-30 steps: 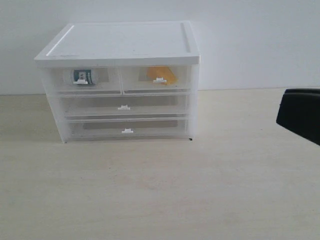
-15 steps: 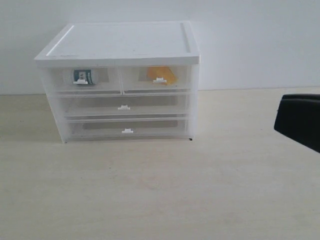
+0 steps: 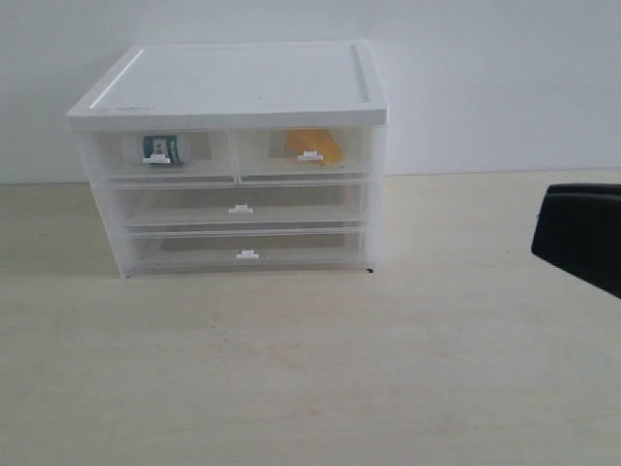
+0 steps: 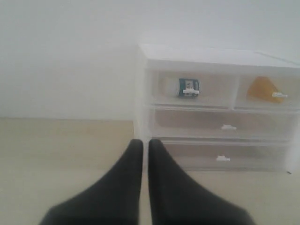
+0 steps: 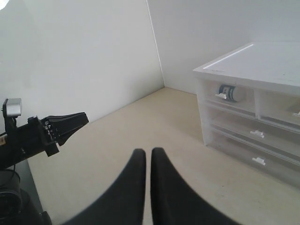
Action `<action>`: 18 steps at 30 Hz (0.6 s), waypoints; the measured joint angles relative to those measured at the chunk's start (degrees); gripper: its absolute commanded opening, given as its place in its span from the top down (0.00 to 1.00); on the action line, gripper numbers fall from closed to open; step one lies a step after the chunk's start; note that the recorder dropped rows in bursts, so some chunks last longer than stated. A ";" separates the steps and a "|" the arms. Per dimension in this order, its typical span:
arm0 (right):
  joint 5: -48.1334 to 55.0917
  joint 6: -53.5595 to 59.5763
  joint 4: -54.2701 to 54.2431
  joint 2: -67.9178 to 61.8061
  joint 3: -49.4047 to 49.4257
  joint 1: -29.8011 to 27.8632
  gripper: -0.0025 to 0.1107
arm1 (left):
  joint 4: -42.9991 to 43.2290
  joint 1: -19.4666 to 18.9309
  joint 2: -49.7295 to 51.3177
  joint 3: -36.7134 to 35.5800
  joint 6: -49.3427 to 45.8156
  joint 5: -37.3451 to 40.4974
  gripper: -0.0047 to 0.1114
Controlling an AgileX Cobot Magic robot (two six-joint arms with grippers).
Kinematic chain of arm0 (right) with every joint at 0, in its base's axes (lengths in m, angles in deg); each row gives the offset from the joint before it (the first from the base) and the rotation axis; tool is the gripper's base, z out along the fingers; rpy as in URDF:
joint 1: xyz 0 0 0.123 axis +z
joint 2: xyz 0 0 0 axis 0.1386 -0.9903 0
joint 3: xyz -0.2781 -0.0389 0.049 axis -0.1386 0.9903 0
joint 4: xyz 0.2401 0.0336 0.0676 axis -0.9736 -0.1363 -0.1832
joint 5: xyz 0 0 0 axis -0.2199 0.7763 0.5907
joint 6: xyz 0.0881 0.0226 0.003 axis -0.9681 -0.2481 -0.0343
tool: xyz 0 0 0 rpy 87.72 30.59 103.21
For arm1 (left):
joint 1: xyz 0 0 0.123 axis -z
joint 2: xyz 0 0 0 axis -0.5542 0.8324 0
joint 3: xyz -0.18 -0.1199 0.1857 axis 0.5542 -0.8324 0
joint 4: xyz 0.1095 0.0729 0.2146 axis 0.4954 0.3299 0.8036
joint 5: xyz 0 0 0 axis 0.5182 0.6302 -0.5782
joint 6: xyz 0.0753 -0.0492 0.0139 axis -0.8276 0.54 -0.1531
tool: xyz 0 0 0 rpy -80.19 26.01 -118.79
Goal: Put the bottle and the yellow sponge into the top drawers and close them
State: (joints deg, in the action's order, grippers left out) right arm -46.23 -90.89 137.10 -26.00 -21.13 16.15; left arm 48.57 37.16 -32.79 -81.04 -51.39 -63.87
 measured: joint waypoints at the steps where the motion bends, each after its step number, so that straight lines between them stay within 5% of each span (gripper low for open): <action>1: 0.00 0.00 0.00 0.00 0.00 0.00 0.98 | 2.47 0.00 0.00 0.00 2.88 0.54 0.93; 9: 0.00 0.00 0.00 0.00 0.00 0.00 0.98 | 21.57 0.00 0.00 -0.10 19.74 7.46 0.93; 18: 0.00 0.00 0.00 0.00 0.00 0.00 0.98 | 25.11 0.00 0.00 -0.10 23.54 11.36 0.93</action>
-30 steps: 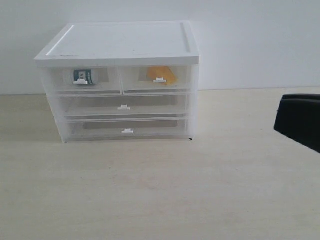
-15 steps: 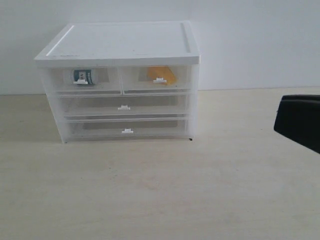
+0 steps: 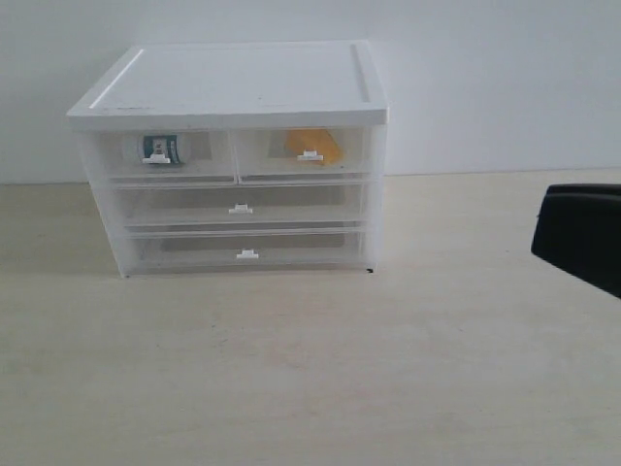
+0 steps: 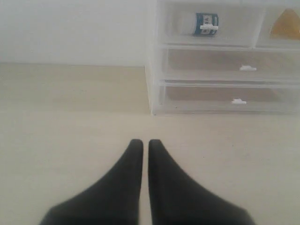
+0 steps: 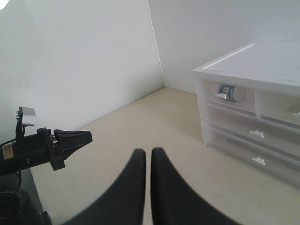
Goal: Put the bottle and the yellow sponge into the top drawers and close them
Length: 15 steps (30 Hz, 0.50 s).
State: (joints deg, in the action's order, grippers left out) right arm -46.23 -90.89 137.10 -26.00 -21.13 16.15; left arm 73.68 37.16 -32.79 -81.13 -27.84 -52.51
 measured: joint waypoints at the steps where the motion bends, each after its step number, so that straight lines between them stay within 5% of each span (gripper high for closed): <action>1: 0.00 0.00 0.00 0.00 0.00 0.00 0.98 | 0.24 0.00 0.00 0.00 0.00 0.00 0.93; 15: 0.00 0.00 0.00 0.00 0.00 0.00 0.98 | 0.51 0.00 0.00 0.00 0.00 0.00 0.93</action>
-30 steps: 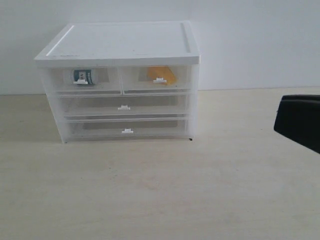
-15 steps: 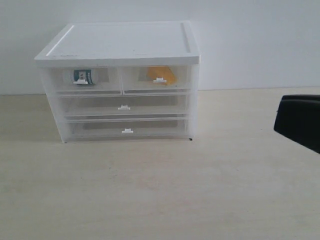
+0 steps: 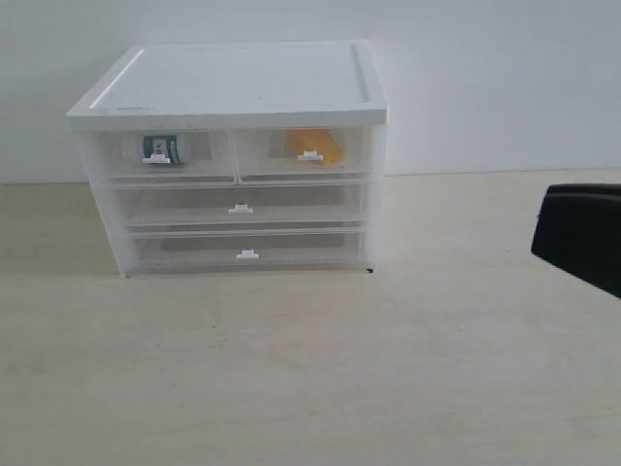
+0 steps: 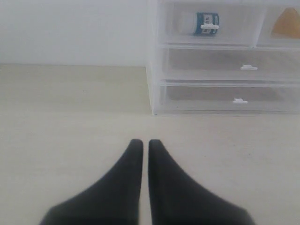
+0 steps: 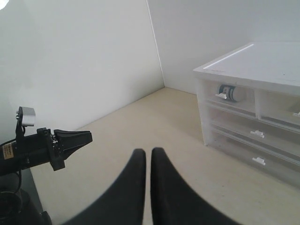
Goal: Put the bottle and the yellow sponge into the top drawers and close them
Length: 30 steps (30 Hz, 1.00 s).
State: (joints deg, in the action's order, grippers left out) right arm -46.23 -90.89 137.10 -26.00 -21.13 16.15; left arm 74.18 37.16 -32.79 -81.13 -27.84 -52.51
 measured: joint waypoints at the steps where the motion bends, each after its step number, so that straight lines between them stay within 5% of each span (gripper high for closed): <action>1: 0.00 0.00 0.00 0.00 0.00 0.00 0.98 | 0.13 0.00 0.00 0.00 0.00 0.00 0.93; 18: 4.48 3.72 0.00 1.85 0.00 1.55 0.98 | 0.13 0.00 0.00 0.00 0.00 0.11 0.93; 30: 15.68 9.73 -0.10 23.17 12.24 1.55 0.98 | 0.13 0.00 0.00 0.00 0.00 0.11 0.93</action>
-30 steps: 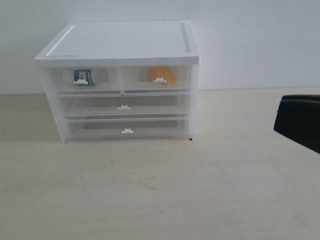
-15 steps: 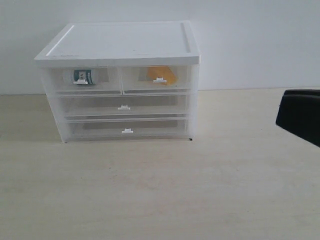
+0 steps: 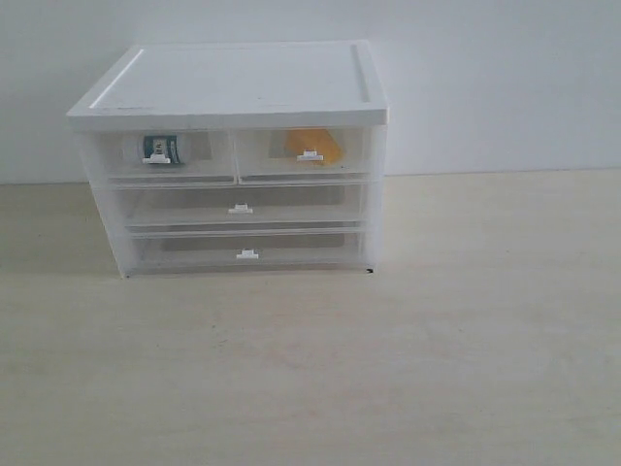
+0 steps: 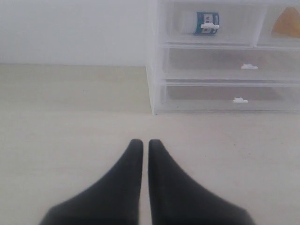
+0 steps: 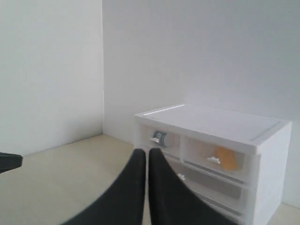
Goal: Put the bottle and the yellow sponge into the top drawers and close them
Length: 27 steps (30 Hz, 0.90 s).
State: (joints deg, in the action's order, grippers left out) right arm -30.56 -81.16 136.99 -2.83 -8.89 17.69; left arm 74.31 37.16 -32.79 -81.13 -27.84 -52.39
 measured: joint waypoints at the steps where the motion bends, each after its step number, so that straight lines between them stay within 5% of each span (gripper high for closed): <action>1: 0.93 0.13 0.11 1.60 1.34 0.00 0.98 | 0.00 0.00 0.00 0.00 0.00 0.00 0.93; 27: 11.66 -6.86 0.01 4.61 12.69 0.00 0.98 | 0.00 0.00 0.00 0.00 0.00 0.11 0.93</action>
State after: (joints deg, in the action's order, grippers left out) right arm -18.90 -88.03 137.00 1.78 3.79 17.69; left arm 74.31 37.16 -32.79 -81.13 -27.84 -52.29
